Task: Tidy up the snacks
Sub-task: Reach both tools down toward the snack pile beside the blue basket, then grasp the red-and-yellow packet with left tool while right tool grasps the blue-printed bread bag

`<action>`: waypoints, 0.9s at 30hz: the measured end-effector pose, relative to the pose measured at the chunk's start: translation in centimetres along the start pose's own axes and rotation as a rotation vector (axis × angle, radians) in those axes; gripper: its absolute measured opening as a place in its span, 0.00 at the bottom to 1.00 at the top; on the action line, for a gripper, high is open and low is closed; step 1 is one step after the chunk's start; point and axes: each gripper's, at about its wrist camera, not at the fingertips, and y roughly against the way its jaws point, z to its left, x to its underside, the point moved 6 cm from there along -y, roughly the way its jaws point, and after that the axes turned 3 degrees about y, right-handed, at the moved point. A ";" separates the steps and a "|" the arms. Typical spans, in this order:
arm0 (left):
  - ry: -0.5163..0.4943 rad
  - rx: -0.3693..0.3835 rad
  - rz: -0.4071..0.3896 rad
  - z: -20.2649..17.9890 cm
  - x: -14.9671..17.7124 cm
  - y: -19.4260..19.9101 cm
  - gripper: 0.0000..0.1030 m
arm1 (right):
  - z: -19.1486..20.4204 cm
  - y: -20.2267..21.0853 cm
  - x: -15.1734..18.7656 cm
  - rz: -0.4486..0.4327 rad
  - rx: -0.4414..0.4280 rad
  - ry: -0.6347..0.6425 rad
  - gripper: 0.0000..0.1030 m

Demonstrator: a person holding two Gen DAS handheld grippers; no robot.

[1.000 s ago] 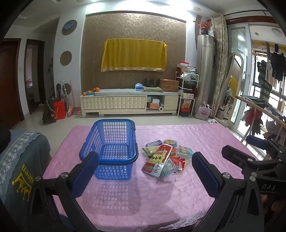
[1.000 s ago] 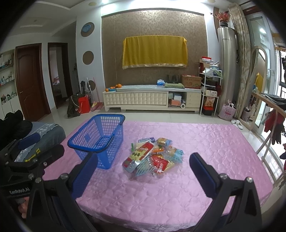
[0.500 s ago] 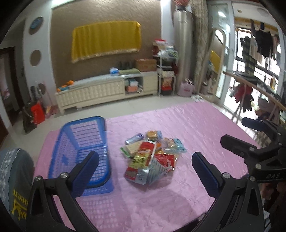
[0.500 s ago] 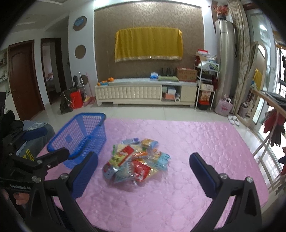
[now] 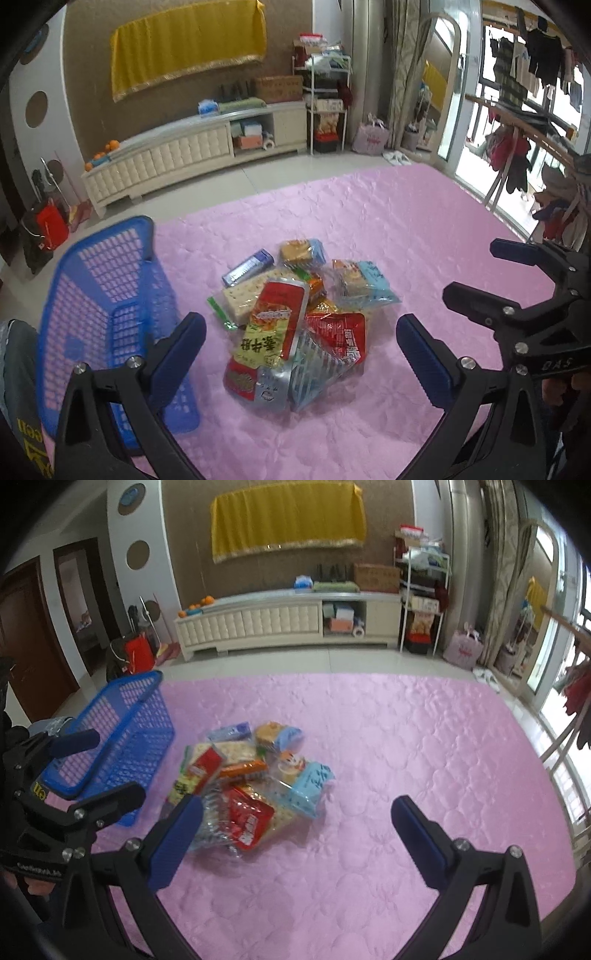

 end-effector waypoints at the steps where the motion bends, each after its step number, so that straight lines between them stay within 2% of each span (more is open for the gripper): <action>1: -0.002 0.003 0.009 0.1 0.1 -0.5 0.97 | -0.1 -0.8 0.2 0.006 0.000 -0.003 1.00; 3: -0.011 0.007 0.033 0.3 0.2 -1.8 0.92 | -0.5 -1.9 0.4 0.025 0.000 -0.008 1.00; 5: -0.024 -0.011 0.048 0.5 0.4 -2.9 0.81 | -0.8 -3.1 0.8 0.045 -0.008 -0.019 1.00; 7: -0.032 -0.026 0.078 0.9 0.7 -4.6 0.80 | -1.1 -4.3 1.1 0.065 -0.011 -0.029 1.00; 15: 0.038 -0.003 0.153 3.2 1.5 -8.1 0.80 | -1.5 -7.0 1.9 0.106 -0.049 -0.064 1.00; 18: 0.053 0.008 0.175 3.7 1.9 -9.2 0.70 | -1.4 -7.4 2.0 0.113 -0.057 -0.070 1.00; 20: 0.058 0.003 0.197 3.8 2.2 -10.1 0.57 | -1.5 -7.5 2.2 0.117 -0.060 -0.074 1.00; 23: 0.094 0.025 0.207 3.8 2.2 -10.3 0.51 | -1.7 -7.5 2.4 0.122 -0.061 -0.077 1.00; 27: 0.065 0.039 0.202 3.0 2.1 -9.7 0.40 | -1.8 -7.4 2.4 0.118 -0.056 -0.080 1.00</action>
